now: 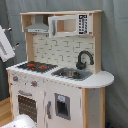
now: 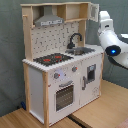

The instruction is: Play with the kitchen

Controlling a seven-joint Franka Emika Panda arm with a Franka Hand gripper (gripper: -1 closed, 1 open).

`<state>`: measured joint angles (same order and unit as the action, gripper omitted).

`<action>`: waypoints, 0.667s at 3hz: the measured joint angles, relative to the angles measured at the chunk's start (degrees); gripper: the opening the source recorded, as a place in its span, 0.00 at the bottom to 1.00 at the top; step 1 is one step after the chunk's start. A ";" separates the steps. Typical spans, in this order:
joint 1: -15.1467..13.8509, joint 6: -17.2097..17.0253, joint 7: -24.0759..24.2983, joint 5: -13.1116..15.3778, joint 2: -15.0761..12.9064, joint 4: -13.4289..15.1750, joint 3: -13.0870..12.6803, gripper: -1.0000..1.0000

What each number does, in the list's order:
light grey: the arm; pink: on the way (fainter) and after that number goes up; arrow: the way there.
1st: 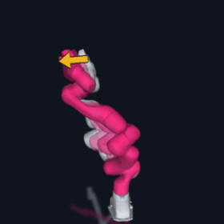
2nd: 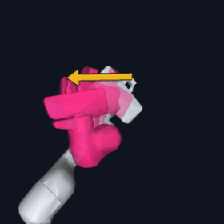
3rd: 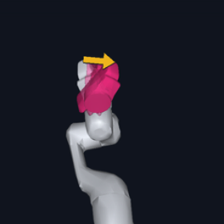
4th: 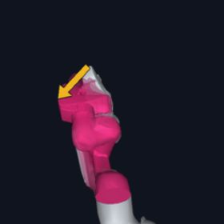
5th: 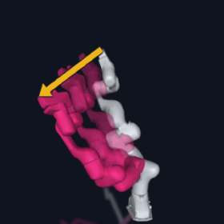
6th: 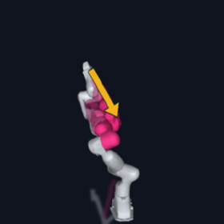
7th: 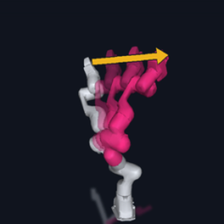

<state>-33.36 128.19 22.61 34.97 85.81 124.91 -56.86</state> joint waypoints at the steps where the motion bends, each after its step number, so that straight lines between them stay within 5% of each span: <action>1: 0.00 -5.19 3.10 1.34 0.00 0.35 0.69 1.00; 2: -0.02 -10.72 6.44 2.30 -0.06 1.17 1.57 1.00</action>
<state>-33.38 117.47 29.05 37.27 85.76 126.08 -55.29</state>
